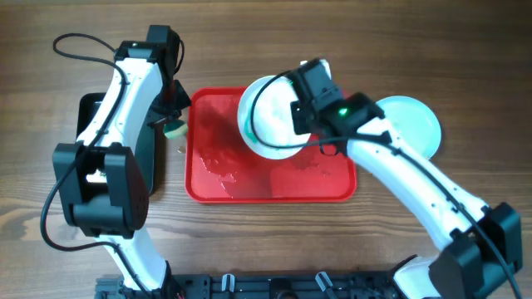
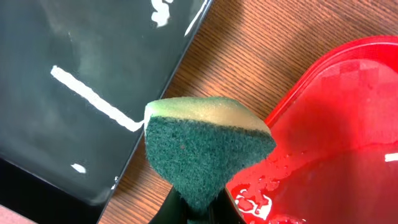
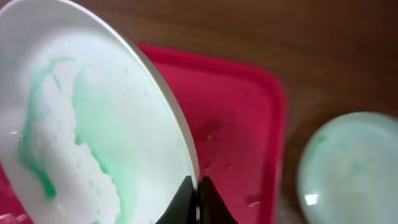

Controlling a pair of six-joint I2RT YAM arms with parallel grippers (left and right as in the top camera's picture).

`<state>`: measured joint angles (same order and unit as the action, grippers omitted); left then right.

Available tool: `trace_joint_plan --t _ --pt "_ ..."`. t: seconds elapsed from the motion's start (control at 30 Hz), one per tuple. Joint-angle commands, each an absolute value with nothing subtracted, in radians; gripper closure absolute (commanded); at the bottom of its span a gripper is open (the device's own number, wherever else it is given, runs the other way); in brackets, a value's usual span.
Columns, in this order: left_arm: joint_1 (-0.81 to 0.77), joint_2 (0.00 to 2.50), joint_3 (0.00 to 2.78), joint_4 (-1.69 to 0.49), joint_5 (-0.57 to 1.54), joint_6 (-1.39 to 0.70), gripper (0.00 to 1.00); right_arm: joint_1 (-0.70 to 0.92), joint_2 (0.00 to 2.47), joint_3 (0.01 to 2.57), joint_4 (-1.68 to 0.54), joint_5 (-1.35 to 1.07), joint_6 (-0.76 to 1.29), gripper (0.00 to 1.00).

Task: Clean dirty plates on tray and stack at the side
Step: 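Lift the plate upright with the right gripper and move the sponge left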

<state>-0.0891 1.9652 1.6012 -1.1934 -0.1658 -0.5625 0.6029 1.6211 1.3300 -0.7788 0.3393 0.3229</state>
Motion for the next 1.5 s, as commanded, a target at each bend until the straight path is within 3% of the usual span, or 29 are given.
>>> trace_joint_plan --t 0.0,0.43,0.8,1.07,1.47 --pt "-0.081 1.948 1.618 -1.193 -0.153 -0.554 0.96 0.705 1.597 1.327 -0.779 0.723 0.31 0.96" --pt "-0.081 1.949 1.618 -1.186 -0.153 -0.554 0.96 0.98 1.597 1.327 -0.729 1.276 0.147 0.96" --pt "-0.081 1.949 1.618 -1.186 -0.153 -0.554 0.96 1.029 1.597 1.327 -0.525 1.442 -0.095 0.96" --pt "-0.081 1.949 1.618 -1.186 -0.153 -0.554 0.96 1.029 1.597 1.327 -0.242 1.519 -0.415 0.96" --pt "-0.081 1.949 1.618 -1.182 -0.153 -0.554 0.96 1.029 1.597 1.327 -0.221 1.519 -0.445 0.96"
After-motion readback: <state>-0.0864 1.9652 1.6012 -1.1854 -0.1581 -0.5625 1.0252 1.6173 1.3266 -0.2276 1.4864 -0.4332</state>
